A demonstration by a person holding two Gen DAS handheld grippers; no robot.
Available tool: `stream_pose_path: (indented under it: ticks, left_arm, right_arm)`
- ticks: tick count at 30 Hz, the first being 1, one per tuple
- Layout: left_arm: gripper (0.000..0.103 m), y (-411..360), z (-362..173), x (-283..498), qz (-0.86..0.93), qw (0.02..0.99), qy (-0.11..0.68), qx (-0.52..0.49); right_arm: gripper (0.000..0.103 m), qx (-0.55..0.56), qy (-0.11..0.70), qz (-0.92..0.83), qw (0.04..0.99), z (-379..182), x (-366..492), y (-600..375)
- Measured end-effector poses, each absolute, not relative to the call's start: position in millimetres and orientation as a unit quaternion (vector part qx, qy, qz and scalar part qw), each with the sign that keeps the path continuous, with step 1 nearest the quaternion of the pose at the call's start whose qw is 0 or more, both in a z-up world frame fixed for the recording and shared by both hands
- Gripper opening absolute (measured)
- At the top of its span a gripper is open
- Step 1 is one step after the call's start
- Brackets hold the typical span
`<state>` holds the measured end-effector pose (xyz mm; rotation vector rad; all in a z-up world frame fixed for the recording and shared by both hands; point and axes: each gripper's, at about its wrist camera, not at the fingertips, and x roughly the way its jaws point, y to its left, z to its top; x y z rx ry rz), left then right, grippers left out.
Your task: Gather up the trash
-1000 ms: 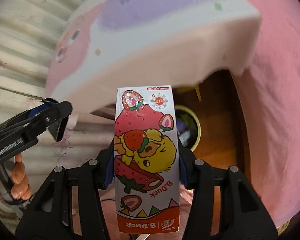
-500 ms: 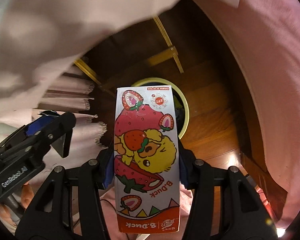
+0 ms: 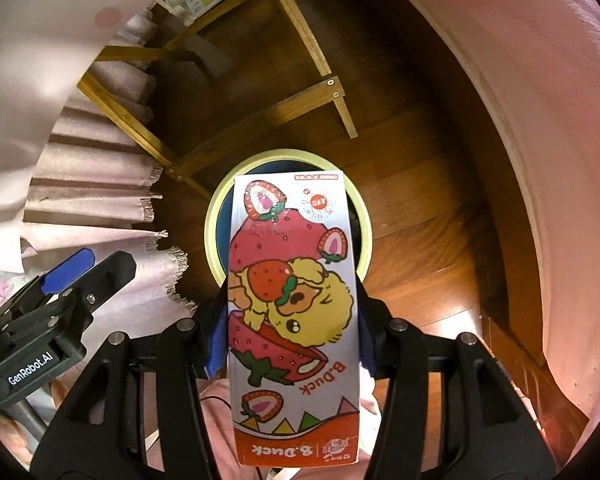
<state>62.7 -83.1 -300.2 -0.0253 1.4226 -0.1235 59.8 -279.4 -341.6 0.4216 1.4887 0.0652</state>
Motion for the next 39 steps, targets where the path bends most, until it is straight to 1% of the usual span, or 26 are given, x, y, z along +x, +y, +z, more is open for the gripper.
stream_pose_path:
  ticks: [4, 11, 12, 13, 14, 22, 26, 33, 39]
  left_arm:
    - [0.083, -65.0, -285.7, 57.7, -0.036, 0.773, 0.633, 0.004]
    - [0.083, -36.9, -268.2, 52.6, -0.01, 0.787, 0.617, -0.005]
    - [0.083, -34.4, -266.2, 51.4, -0.008, 0.787, 0.616, -0.008]
    - [0.083, -33.5, -262.8, 50.0, -0.006, 0.789, 0.615, -0.01]
    - [0.083, -32.8, -257.9, 47.5, -0.004, 0.792, 0.611, -0.01]
    - [0.083, -28.2, -225.2, 26.6, 0.007, 0.809, 0.588, -0.012]
    - [0.083, -25.8, -200.3, 15.3, 0.013, 0.813, 0.581, -0.016]
    - [0.083, -19.7, -143.4, -5.8, 0.021, 0.822, 0.569, -0.019]
    - [0.083, -15.8, -87.4, -31.4, 0.021, 0.824, 0.566, -0.022]
  right_arm:
    - [0.048, 0.182, 0.678, 0.038, 0.711, -348.0, 66.2, -264.9]
    - [0.05, 0.166, 0.685, 0.054, 0.707, -354.2, 79.6, -237.1]
    - [0.057, 0.163, 0.684, 0.052, 0.709, -352.3, 80.9, -234.4]
    - [0.066, 0.164, 0.68, 0.052, 0.712, -349.9, 81.8, -231.4]
    - [0.069, 0.165, 0.677, 0.053, 0.715, -347.8, 82.4, -228.7]
    - [0.069, 0.159, 0.653, 0.053, 0.739, -320.9, 72.7, -221.9]
    - [0.069, 0.152, 0.64, 0.048, 0.752, -301.2, 60.3, -225.4]
    - [0.069, 0.142, 0.615, 0.053, 0.774, -247.7, 38.6, -231.1]
    - [0.069, 0.113, 0.599, 0.073, 0.789, -186.2, 14.2, -216.5]
